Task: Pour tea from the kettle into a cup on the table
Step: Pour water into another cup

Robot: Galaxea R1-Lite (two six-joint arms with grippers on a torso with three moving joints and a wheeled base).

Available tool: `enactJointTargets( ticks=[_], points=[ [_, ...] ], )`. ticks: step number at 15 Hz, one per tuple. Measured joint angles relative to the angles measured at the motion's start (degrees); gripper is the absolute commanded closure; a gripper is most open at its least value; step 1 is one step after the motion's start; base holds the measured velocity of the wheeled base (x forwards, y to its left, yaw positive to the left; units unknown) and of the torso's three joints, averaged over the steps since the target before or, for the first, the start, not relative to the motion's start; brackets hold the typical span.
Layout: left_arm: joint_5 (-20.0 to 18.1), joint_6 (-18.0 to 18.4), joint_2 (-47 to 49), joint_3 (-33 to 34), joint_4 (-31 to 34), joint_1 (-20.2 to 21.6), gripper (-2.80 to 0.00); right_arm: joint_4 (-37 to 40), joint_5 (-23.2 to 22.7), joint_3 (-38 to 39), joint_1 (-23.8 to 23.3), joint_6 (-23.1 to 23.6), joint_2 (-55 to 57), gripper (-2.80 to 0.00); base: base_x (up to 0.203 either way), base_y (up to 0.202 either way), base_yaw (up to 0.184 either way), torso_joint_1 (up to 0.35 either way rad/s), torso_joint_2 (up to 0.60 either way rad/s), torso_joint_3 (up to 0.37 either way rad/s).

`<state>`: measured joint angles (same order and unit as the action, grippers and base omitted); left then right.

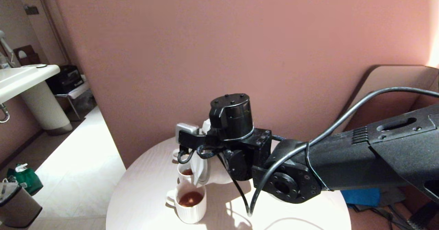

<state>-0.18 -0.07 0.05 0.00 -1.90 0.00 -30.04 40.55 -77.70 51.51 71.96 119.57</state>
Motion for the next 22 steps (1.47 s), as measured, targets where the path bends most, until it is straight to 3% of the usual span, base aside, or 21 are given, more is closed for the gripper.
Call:
enactJointTargets(
  ticks=[22],
  points=[
    [0.01,0.01,0.0,0.0,0.0,-0.05,0.0,0.17,0.88,-5.67,2.55,7.09,2.97,0.0,0.0,0.0,0.0,0.0,0.0,0.0]
  ],
)
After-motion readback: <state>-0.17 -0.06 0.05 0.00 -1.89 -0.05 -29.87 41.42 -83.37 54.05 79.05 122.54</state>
